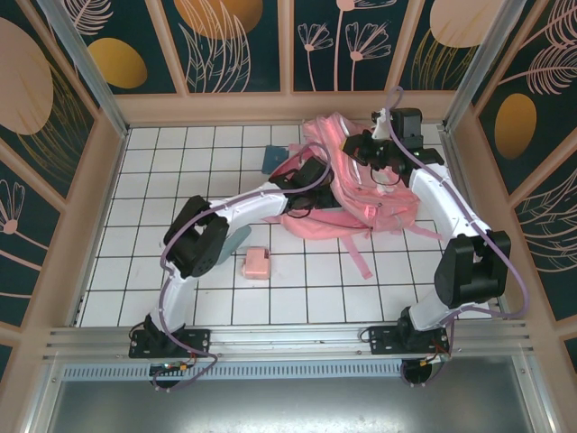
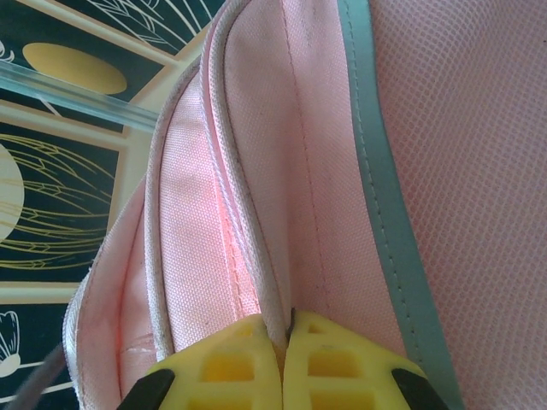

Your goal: Pack the student bag

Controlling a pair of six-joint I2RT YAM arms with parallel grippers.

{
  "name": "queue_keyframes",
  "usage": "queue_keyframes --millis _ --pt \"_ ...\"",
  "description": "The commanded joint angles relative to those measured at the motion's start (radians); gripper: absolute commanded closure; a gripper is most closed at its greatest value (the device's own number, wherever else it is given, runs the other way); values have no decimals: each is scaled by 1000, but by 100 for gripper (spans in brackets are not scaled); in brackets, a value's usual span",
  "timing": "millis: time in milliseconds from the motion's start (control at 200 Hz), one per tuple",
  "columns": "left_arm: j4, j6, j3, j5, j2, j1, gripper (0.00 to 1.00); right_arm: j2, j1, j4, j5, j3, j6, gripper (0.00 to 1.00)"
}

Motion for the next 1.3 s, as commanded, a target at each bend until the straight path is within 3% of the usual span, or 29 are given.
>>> queue_keyframes --millis 0,280,415,530,680,1001,1296 --pt "-61 28 -47 -76 -138 13 1 -59 2 110 -80 -10 -3 100" --pt "-138 19 -306 -186 -374 43 5 -51 18 163 -73 -69 -1 100" --pt "-192 48 -415 -242 -477 68 15 -41 38 196 -73 -97 9 100" --pt "-246 86 -498 -228 -544 131 27 -32 56 210 -72 -108 11 100" --pt "-267 201 -597 -226 -614 201 34 -20 73 227 -73 -115 18 100" --pt "-267 305 -681 -205 -622 356 39 -29 88 211 -61 -115 13 100" --pt "-248 350 -683 -136 -559 386 42 -48 90 190 -41 -120 3 100"
